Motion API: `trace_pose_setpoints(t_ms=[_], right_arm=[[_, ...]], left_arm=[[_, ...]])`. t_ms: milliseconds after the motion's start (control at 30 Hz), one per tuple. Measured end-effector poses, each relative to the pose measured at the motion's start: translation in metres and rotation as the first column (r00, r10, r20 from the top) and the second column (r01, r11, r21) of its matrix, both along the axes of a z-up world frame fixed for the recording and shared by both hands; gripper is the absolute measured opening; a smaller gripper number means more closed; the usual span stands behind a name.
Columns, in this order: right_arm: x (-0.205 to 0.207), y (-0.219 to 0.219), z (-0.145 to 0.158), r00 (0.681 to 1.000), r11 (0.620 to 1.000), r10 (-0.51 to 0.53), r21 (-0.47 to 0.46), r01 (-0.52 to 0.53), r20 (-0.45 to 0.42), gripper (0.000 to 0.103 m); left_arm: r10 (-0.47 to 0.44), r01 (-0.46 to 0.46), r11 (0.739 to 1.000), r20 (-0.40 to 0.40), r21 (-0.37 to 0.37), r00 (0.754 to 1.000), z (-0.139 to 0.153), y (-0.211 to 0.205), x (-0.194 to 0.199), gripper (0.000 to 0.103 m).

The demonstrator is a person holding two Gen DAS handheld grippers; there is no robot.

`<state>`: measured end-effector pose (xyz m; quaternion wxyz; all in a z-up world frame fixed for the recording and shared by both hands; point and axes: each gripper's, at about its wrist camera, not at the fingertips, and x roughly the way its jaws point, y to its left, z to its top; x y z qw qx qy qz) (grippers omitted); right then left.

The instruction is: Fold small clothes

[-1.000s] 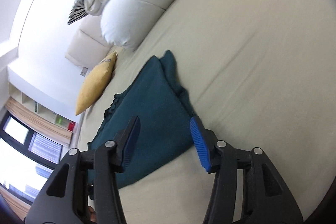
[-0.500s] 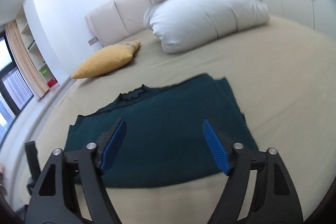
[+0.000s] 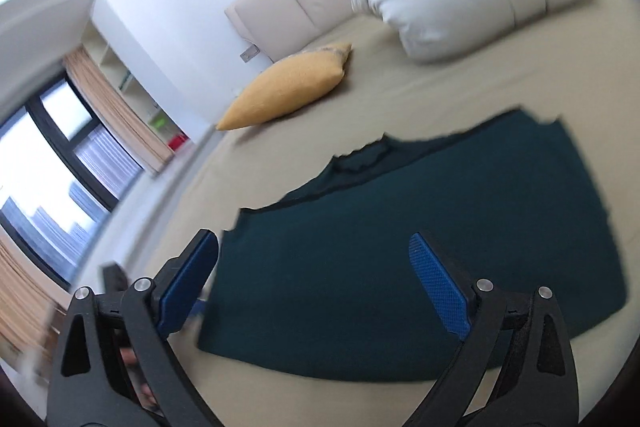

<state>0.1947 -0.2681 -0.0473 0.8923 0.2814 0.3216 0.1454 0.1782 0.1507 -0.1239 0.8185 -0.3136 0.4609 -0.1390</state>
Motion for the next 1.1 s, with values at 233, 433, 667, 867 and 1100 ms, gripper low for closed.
trace_pose_setpoints(t_ms=[233, 433, 667, 867, 1100], right_arm=[[0.03, -0.008, -0.044, 0.994, 0.967, 0.079, 0.247, -0.057, -0.08, 0.096], [0.055, 0.004, -0.074, 0.978, 0.937, 0.155, 0.335, -0.1, -0.142, 0.095], [0.081, 0.038, -0.086, 0.947, 0.932, 0.257, 0.308, -0.19, -0.193, 0.095], [0.104, 0.06, -0.112, 0.912, 0.943, 0.283, 0.262, -0.207, -0.297, 0.094], [0.106, 0.053, -0.115, 0.915, 0.928, 0.288, 0.317, -0.194, -0.282, 0.093]], left_arm=[[-0.02, 0.008, 0.984, -0.067, -0.177, 0.998, -0.009, 0.005, 0.017, 0.07], [-0.046, 0.003, 0.963, -0.153, -0.268, 0.987, -0.022, 0.007, 0.03, 0.035], [-0.033, -0.011, 0.952, -0.14, -0.306, 0.99, -0.027, 0.014, 0.029, 0.018], [-0.052, 0.035, 0.983, -0.091, -0.181, 0.995, -0.013, 0.004, 0.031, 0.016], [-0.144, 0.144, 0.989, -0.001, -0.033, 0.99, 0.037, -0.035, 0.038, 0.015]])
